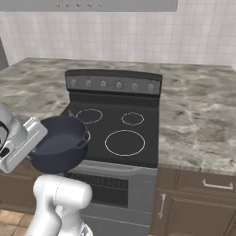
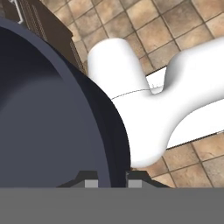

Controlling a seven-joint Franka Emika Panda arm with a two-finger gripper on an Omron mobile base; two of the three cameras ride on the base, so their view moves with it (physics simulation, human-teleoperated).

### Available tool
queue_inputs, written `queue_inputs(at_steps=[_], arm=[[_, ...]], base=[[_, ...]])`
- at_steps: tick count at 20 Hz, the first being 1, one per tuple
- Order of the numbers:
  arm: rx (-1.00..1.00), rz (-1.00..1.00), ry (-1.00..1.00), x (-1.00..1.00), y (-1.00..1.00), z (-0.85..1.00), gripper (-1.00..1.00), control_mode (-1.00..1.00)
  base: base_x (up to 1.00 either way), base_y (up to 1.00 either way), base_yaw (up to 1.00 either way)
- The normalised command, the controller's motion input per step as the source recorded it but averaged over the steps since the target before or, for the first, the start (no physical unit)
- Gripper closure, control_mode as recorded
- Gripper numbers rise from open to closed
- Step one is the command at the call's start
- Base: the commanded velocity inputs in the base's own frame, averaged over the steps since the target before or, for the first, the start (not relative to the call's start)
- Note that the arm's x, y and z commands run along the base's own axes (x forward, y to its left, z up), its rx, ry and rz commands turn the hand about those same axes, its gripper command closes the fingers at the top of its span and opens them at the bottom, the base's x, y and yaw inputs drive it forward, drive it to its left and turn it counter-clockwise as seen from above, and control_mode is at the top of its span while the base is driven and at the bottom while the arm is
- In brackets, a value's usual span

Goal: Pick the kettle from the cabinet and place it on a stove burner. Then pick the pot from the counter and place it on another stove burner. Finally, turn both burners on.

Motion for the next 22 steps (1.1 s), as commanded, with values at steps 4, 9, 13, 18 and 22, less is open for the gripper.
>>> queue_inputs(at_steps=[4, 9, 13, 18, 22], arm=[[0.0, 0.0, 0.0, 0.0, 0.0, 0.0, 1.0, 1.0], [0.0, 0.0, 0.0, 0.0, 0.0, 0.0, 1.0, 1.0], [0.0, 0.0, 0.0, 0.0, 0.0, 0.0, 1.0, 1.0], [0.0, 0.0, 0.0, 0.0, 0.0, 0.0, 1.0, 1.0], [0.0, 0.0, 0.0, 0.0, 0.0, 0.0, 1.0, 1.0]], base=[[0.33, -0.21, 0.05], [0.33, -0.21, 0.03], [0.33, -0.23, 0.01], [0.3, -0.25, 0.0], [0.29, -0.28, 0.0]])
